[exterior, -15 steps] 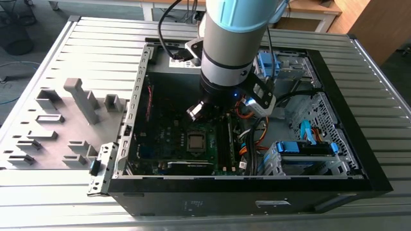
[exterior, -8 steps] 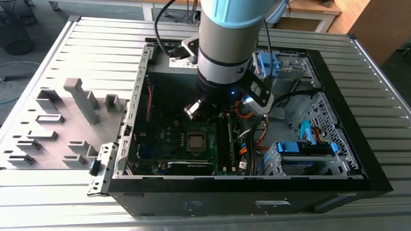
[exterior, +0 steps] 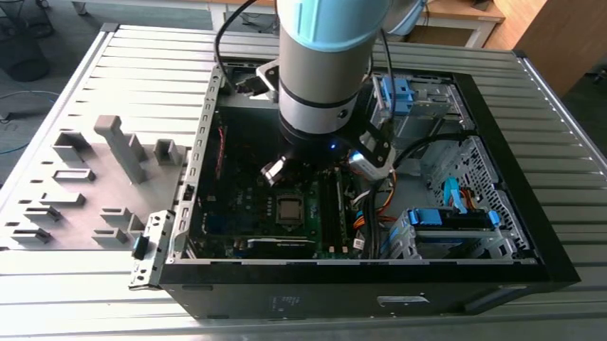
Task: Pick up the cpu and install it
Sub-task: 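Close the cpu cover, then install the first cpu locking lever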
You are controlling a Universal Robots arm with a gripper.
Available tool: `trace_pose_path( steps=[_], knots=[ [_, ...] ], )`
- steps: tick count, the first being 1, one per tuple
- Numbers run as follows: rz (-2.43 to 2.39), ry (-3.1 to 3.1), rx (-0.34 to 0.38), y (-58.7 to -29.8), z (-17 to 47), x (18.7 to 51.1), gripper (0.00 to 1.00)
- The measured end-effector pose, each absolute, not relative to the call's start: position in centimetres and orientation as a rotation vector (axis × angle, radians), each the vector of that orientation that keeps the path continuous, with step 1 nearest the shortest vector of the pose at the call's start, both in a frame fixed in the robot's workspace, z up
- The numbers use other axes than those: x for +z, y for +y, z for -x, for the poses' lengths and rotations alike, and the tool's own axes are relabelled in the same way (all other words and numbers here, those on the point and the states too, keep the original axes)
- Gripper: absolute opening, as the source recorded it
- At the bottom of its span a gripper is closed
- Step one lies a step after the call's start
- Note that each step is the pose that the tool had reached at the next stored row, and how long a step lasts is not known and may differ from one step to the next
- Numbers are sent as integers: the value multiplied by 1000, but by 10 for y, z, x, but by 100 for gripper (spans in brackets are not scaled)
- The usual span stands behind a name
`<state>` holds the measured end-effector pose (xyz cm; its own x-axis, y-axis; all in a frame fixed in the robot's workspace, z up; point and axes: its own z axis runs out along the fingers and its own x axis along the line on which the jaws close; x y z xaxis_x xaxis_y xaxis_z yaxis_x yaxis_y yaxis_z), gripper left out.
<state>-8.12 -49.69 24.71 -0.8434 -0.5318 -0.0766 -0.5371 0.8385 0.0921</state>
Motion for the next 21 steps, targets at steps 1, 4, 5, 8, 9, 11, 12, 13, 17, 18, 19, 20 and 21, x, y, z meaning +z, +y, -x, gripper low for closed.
trace_pose_path(
  steps=[1,4,5,8,9,11,12,13,17,18,19,20,21],
  knots=[
    [863,2966,170,-500,82,247,11],
    [863,2966,169,-507,83,246,11],
    [863,2966,169,-507,84,246,11],
    [863,2966,169,-507,84,246,11],
    [863,2966,169,-507,84,246,11],
    [863,2966,169,-507,84,246,11],
    [863,2966,169,-507,84,246,11],
    [863,2966,169,-507,85,246,11],
    [863,2966,169,-507,85,246,11],
    [863,2966,169,-507,85,246,11],
    [863,2966,169,-507,85,246,11],
    [863,2966,169,-507,85,246,11],
    [863,2966,169,-507,85,246,11]
  ],
)
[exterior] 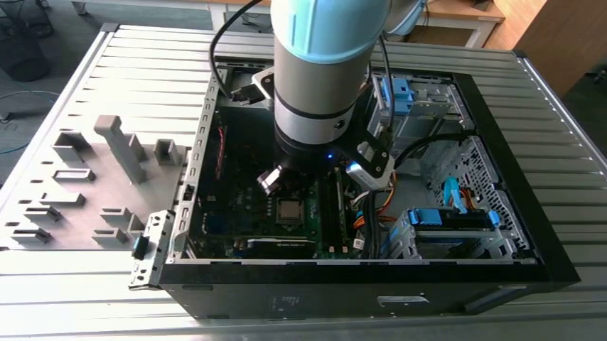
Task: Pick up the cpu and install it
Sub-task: 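Install the first cpu locking lever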
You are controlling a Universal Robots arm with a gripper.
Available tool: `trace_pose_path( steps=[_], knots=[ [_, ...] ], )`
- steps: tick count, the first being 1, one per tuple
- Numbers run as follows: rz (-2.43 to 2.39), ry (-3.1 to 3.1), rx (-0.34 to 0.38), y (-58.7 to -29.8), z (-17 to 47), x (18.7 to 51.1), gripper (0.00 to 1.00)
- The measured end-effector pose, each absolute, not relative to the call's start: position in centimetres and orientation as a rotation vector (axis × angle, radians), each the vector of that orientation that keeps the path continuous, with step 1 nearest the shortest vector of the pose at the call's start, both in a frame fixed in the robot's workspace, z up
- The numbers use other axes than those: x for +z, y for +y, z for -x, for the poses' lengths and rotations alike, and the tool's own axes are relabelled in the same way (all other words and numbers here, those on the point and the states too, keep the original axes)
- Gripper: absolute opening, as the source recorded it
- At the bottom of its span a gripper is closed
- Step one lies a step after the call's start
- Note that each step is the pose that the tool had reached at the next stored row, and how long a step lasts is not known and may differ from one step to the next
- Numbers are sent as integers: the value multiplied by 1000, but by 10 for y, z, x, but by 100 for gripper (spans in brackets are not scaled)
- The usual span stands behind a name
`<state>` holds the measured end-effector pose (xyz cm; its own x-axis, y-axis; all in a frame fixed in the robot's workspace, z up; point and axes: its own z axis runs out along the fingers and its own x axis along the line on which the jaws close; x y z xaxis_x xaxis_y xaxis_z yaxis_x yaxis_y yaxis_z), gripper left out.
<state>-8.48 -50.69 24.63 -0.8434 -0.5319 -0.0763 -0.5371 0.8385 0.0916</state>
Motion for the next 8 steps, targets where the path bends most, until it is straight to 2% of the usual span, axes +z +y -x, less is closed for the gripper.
trace_pose_path(
  steps=[8],
  knots=[
    [965,2938,172,-507,85,246,11]
  ],
)
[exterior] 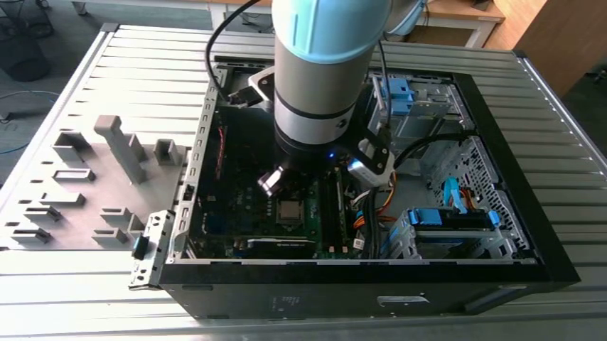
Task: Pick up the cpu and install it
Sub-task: 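Install the first cpu locking lever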
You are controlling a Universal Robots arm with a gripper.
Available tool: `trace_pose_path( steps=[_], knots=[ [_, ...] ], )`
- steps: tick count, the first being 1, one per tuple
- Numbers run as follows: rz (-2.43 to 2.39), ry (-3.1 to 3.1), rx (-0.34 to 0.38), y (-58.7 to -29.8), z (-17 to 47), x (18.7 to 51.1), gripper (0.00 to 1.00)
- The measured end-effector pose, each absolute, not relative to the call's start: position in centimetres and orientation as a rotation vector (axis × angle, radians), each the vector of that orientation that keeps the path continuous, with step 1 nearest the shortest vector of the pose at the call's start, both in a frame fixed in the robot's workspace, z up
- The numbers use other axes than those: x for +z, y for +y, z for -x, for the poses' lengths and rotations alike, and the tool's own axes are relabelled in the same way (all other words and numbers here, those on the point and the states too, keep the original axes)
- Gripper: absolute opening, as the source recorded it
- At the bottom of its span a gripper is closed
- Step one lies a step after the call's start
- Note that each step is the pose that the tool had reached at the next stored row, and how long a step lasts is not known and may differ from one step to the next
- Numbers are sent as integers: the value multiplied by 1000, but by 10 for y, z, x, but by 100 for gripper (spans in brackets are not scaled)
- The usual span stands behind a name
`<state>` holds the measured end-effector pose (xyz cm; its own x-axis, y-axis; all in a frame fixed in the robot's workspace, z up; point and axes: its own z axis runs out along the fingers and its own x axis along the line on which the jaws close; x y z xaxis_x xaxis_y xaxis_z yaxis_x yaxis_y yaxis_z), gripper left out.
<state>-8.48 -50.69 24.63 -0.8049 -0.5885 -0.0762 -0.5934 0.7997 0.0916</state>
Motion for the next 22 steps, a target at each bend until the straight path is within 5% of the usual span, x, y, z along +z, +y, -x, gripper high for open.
trace_pose_path(
  steps=[22],
  knots=[
    [1073,2898,197,-504,84,270,11]
  ],
)
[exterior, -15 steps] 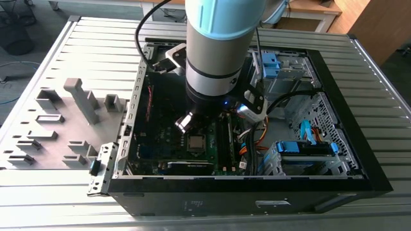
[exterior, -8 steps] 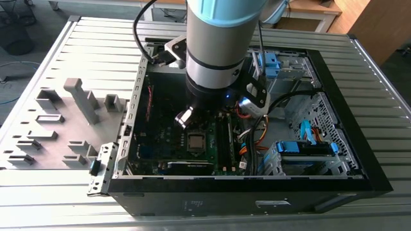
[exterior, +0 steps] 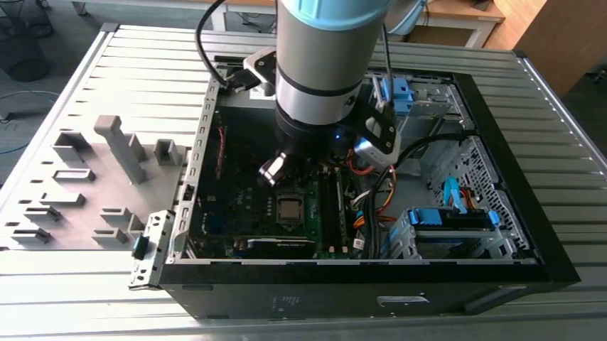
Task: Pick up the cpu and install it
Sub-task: 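Install the first cpu locking lever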
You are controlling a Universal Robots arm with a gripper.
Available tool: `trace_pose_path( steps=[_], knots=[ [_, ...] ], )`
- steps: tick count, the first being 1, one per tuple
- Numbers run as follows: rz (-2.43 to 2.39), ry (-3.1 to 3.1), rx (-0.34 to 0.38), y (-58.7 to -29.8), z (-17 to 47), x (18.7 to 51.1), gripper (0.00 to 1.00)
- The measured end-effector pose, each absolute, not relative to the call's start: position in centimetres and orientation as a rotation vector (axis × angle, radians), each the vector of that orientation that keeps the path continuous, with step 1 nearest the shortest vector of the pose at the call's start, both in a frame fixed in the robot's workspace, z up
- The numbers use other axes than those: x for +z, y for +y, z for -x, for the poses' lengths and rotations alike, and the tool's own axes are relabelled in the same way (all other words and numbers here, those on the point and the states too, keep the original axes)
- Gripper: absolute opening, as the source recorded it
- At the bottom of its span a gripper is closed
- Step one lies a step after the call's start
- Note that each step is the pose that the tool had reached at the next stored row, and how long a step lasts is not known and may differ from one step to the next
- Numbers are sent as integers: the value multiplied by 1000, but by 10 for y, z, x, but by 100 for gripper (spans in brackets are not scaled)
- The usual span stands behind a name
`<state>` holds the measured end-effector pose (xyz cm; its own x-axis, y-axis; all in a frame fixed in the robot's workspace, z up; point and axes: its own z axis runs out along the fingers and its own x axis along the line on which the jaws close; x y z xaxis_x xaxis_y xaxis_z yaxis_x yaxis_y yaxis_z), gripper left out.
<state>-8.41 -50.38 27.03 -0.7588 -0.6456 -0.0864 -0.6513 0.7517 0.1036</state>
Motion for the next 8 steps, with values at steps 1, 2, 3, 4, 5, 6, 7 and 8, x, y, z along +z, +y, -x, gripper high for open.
trace_pose_path(
  steps=[1,2,3,4,5,6,7,8],
  knots=[
    [1073,2898,198,-503,84,270,11],
    [1074,2897,199,-502,83,270,11],
    [1074,2897,200,-502,83,270,11],
    [1074,2896,201,-501,82,270,11],
    [1075,2896,202,-500,81,270,11],
    [1075,2895,203,-499,80,270,11],
    [1075,2895,203,-498,79,270,11],
    [1075,2895,203,-497,78,270,11]
  ],
)
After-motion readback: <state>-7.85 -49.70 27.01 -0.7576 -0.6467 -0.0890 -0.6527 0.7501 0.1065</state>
